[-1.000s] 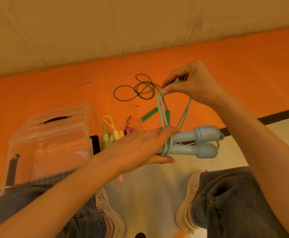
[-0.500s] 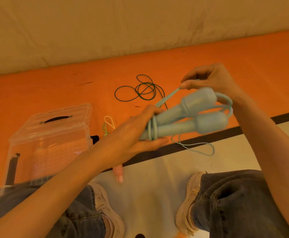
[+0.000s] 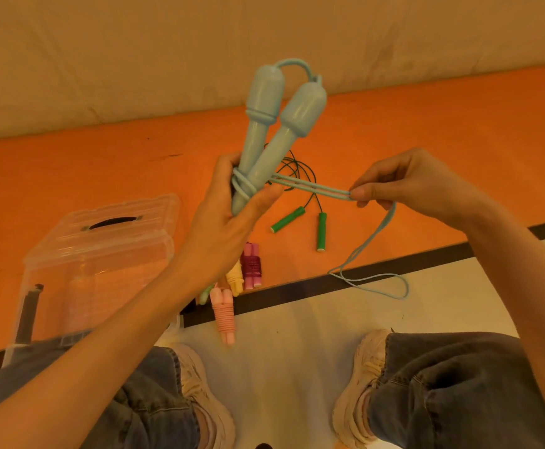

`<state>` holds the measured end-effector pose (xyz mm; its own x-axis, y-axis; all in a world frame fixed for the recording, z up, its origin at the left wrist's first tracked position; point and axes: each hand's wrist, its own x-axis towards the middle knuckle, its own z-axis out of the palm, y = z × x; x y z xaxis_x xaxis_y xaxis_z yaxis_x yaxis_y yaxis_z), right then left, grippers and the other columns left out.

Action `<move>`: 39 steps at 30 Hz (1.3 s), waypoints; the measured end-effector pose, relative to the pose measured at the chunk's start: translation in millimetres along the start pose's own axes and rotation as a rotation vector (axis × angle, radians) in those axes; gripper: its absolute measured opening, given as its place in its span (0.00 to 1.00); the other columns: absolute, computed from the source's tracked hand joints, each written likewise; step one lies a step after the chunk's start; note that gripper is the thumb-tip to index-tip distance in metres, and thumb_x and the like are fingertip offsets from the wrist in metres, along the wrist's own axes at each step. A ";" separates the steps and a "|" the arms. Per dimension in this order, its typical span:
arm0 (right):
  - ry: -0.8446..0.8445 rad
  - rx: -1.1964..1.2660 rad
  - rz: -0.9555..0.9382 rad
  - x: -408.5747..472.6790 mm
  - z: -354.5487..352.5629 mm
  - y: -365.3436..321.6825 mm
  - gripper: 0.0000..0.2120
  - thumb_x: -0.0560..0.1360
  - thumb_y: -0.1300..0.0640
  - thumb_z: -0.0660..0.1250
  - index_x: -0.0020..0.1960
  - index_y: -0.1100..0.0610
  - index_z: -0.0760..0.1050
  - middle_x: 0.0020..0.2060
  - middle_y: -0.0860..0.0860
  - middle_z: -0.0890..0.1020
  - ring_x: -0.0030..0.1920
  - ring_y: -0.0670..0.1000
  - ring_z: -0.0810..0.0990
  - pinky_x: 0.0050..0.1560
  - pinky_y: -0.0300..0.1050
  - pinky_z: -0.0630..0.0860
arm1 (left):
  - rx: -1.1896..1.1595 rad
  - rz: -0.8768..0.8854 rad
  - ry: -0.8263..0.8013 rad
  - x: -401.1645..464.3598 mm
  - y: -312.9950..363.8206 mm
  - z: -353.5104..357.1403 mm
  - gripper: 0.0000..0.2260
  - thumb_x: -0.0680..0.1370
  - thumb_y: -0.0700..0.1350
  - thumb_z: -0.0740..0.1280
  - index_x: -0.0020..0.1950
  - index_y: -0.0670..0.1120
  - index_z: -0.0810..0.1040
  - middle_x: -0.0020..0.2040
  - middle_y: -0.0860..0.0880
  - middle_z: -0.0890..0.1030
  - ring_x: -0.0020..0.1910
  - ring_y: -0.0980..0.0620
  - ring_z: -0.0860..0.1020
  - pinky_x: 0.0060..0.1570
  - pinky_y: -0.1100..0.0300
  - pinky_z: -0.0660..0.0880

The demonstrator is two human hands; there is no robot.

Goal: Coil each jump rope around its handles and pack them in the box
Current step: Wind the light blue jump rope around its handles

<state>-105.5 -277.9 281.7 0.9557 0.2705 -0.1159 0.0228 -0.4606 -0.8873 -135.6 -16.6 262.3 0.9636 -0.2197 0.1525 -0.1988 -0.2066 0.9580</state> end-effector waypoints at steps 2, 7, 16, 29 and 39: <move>-0.079 -0.015 0.025 -2.5 4.8 -1.3 0.05 0.66 0.55 0.73 0.41 0.54 0.84 0.33 0.53 0.84 0.28 0.44 0.73 0.30 0.32 0.70 | 0.001 -0.005 0.054 1.3 -0.7 1.2 0.13 0.77 0.55 0.65 0.57 0.52 0.67 0.36 0.63 0.74 0.32 0.58 0.71 0.31 0.58 0.70; -0.275 0.013 0.070 -6.7 17.2 -8.9 0.08 0.69 0.60 0.72 0.46 0.60 0.84 0.37 0.56 0.85 0.28 0.46 0.75 0.31 0.35 0.74 | 0.000 -0.058 0.146 4.4 -5.9 1.8 0.18 0.75 0.57 0.64 0.59 0.50 0.67 0.38 0.57 0.74 0.30 0.58 0.68 0.30 0.59 0.69; -0.450 0.056 0.095 -10.3 32.2 -20.8 0.04 0.68 0.60 0.73 0.42 0.55 0.84 0.37 0.56 0.85 0.30 0.49 0.75 0.34 0.36 0.75 | 0.078 -0.061 0.144 5.1 -10.4 3.9 0.17 0.78 0.50 0.65 0.62 0.45 0.65 0.37 0.53 0.71 0.27 0.60 0.66 0.26 0.68 0.65; -0.463 0.020 0.170 -12.9 36.2 -19.3 0.09 0.68 0.58 0.72 0.48 0.57 0.84 0.38 0.56 0.85 0.30 0.49 0.77 0.38 0.40 0.78 | 0.189 -0.063 0.165 8.4 -16.3 -0.3 0.16 0.78 0.51 0.66 0.60 0.45 0.66 0.37 0.51 0.72 0.26 0.59 0.67 0.25 0.67 0.65; -0.422 -0.041 0.120 -31.5 5.9 -18.8 0.10 0.66 0.50 0.72 0.44 0.52 0.86 0.30 0.54 0.82 0.28 0.48 0.70 0.28 0.36 0.66 | 0.382 -0.046 0.187 15.5 -31.0 -25.4 0.26 0.77 0.56 0.65 0.73 0.52 0.62 0.49 0.58 0.74 0.38 0.56 0.72 0.37 0.56 0.67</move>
<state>-137.8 -272.8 299.4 0.7489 0.5309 -0.3967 -0.0608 -0.5410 -0.8388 -109.9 10.6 241.1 0.9818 -0.0322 0.1871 -0.1730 -0.5580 0.8116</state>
